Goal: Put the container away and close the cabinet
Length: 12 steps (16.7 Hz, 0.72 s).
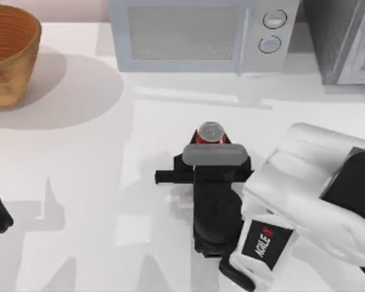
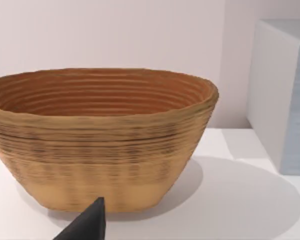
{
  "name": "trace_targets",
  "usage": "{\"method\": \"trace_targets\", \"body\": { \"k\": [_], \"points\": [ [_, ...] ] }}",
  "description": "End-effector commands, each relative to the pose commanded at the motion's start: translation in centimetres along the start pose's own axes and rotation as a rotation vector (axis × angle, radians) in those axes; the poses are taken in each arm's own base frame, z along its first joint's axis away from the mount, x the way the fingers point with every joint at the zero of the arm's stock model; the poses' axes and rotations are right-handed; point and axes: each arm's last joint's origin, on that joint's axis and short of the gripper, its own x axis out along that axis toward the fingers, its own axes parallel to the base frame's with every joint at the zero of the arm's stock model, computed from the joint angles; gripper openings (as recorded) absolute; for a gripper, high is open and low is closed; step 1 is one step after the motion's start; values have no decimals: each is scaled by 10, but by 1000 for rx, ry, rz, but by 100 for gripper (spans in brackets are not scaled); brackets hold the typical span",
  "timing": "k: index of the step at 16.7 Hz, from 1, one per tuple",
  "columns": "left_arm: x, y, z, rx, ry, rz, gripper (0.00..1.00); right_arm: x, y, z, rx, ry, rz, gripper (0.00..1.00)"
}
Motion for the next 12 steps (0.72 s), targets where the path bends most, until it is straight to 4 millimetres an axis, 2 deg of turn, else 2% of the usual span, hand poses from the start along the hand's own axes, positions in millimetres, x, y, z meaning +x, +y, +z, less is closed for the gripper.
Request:
{"method": "trace_targets", "body": {
  "k": [10, 12],
  "points": [
    [0, 0, 0, 0, 0, 0, 100, -1, 1, 1, 1, 0, 2, 0],
    [0, 0, 0, 0, 0, 0, 100, 0, 4, 11, 0, 1, 7, 0]
  ]
}}
